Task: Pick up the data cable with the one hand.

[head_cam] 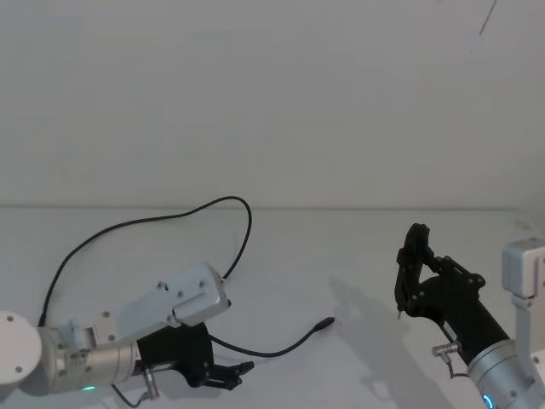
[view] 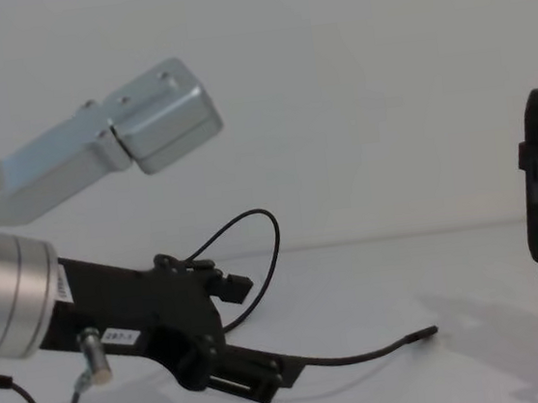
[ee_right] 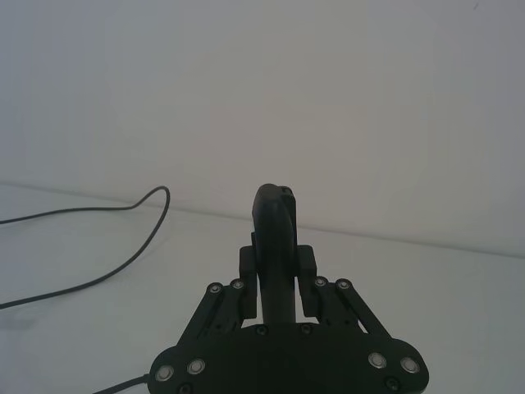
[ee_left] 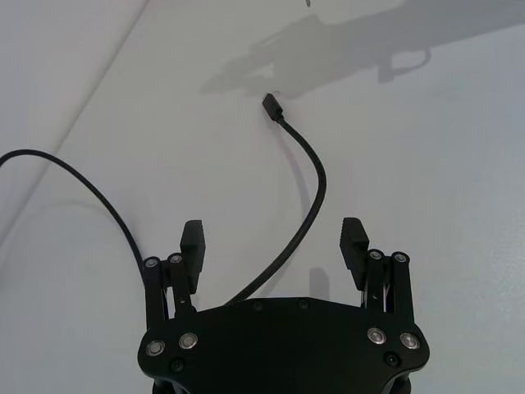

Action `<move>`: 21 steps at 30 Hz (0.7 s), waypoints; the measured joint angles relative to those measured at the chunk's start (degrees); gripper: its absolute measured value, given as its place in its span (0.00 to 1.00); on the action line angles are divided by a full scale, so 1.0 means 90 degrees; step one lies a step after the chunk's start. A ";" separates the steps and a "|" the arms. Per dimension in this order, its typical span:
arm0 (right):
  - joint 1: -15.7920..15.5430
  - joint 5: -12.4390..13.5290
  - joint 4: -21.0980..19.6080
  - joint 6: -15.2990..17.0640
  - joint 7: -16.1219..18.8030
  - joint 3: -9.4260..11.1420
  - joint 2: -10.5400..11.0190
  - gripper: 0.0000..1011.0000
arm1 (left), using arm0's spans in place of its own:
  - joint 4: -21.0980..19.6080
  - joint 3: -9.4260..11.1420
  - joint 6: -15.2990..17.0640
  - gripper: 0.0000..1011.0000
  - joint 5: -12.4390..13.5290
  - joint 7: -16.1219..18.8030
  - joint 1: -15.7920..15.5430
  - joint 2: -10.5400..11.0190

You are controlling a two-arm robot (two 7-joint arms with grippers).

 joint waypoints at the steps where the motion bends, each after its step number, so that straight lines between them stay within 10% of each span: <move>1: 0.0000 0.0000 0.0000 0.0000 0.0000 0.0000 0.0000 0.28 | 0.0024 0.0020 0.0018 0.99 0.0029 -0.0001 -0.0016 -0.0030; 21: 0.0000 0.0000 0.0000 0.0000 0.0000 0.0000 0.0000 0.28 | 0.0265 0.0192 0.0169 0.98 0.0207 -0.0101 -0.0139 -0.0325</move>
